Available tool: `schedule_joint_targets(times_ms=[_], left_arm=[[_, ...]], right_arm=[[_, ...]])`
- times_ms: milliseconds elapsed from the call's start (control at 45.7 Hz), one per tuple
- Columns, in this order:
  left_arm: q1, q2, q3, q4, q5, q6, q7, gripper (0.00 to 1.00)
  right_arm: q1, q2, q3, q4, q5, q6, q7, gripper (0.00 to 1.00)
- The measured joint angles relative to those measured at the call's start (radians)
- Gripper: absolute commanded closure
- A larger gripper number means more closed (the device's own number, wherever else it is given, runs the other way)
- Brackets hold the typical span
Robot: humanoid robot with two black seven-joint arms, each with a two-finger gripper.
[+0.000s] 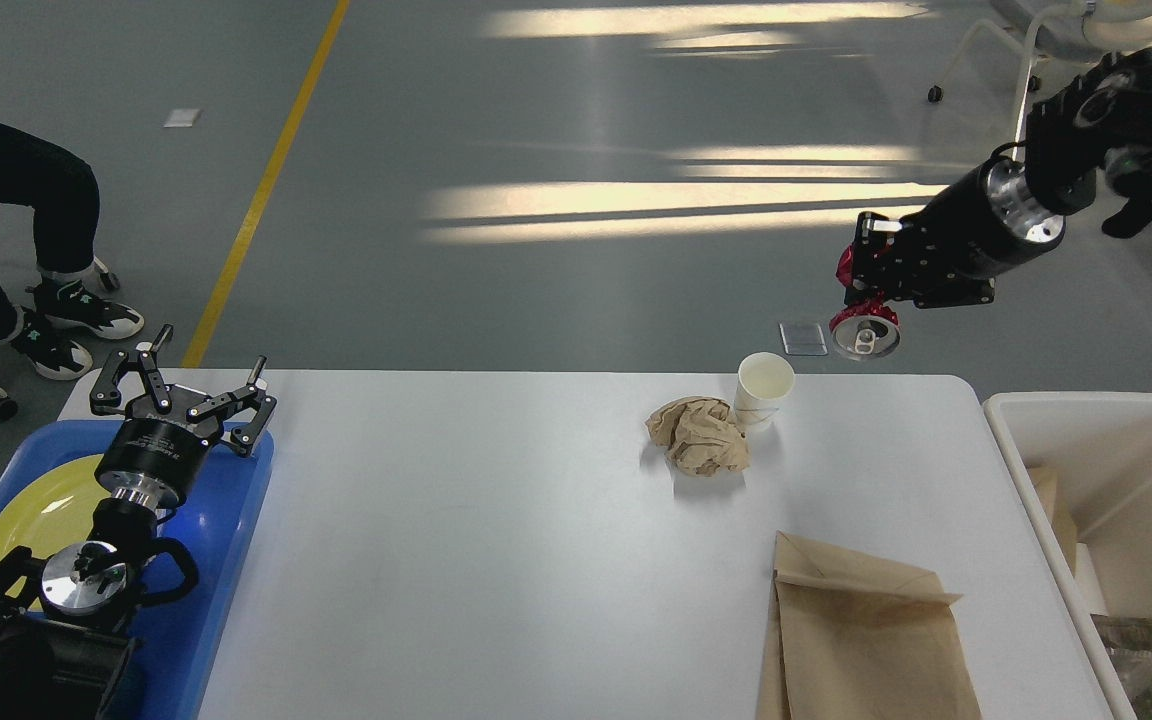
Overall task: Tidy desktop
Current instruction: 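Lift the red can and drop it into the white bin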
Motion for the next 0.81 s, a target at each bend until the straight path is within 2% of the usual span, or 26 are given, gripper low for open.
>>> schedule_joint_targets(times_ms=[219,460,569,810], left_arm=[[0.000,0.000,0.000,0.000,0.000,0.000,0.000,0.04],[0.000,0.000,0.000,0.000,0.000,0.000,0.000,0.04],[0.000,0.000,0.000,0.000,0.000,0.000,0.000,0.04],[0.000,0.000,0.000,0.000,0.000,0.000,0.000,0.04]], right_arm=[[0.114,-0.077,0.079,0.000,0.001,0.079,0.000,1.00],[0.093,-0.078,0.107,-0.033,0.000,0.064,-0.002,1.00],[0.048,-0.076,0.119,-0.082,0.002,0.026,-0.002,1.00],[-0.178,-0.084,0.227,-0.237,0.005,-0.146,-0.005,1.00]])
